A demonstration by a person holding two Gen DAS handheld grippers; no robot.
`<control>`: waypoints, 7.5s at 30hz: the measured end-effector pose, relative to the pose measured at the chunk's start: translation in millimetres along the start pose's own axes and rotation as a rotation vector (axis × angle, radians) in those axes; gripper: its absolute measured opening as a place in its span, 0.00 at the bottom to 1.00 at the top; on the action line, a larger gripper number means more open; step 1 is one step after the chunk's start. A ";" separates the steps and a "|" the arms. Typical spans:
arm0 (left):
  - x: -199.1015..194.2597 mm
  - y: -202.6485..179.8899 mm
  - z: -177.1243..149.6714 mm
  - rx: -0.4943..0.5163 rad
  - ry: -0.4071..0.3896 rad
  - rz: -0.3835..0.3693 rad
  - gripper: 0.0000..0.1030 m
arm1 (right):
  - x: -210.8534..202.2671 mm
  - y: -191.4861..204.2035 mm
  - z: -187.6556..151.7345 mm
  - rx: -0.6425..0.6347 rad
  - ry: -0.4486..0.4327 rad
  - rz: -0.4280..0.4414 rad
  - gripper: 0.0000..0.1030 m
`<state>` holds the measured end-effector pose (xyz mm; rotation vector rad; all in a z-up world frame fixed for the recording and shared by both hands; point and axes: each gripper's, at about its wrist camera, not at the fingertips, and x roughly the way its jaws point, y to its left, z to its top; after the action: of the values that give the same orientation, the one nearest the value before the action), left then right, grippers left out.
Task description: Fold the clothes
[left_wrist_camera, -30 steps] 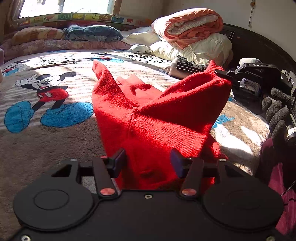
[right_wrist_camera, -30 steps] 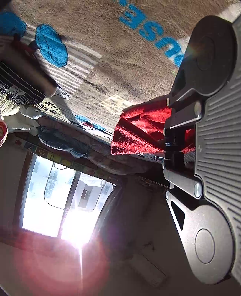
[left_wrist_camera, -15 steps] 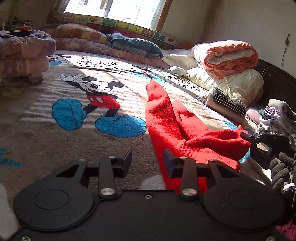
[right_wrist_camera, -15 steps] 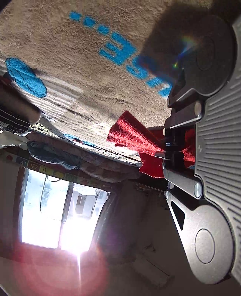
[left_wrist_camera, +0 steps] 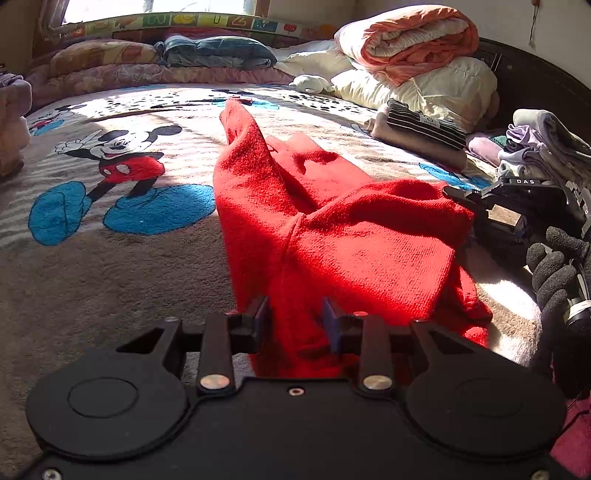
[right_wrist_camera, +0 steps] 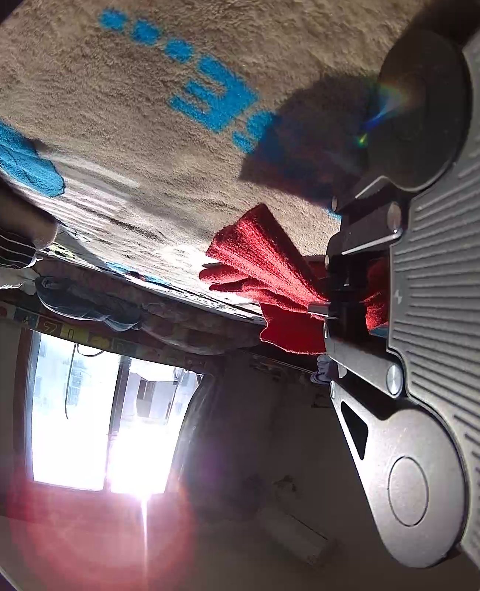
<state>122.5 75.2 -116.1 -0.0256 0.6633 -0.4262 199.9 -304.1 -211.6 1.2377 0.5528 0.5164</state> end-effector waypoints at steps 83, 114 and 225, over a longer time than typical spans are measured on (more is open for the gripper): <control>194.1 12.0 176.6 0.070 0.139 0.383 0.04 | 5.7 16.5 31.3 -0.047 0.078 0.090 0.11; 205.3 30.7 174.6 0.114 0.136 0.348 0.05 | 12.3 11.3 30.9 -0.047 0.070 0.059 0.11; -13.0 -48.4 -43.5 0.355 0.006 -0.077 0.78 | -6.7 100.6 -3.2 -0.133 -0.061 -0.197 0.06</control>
<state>69.0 40.9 -135.2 0.2874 0.5861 -0.6133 185.9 -281.2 -114.3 1.0561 0.5732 0.3425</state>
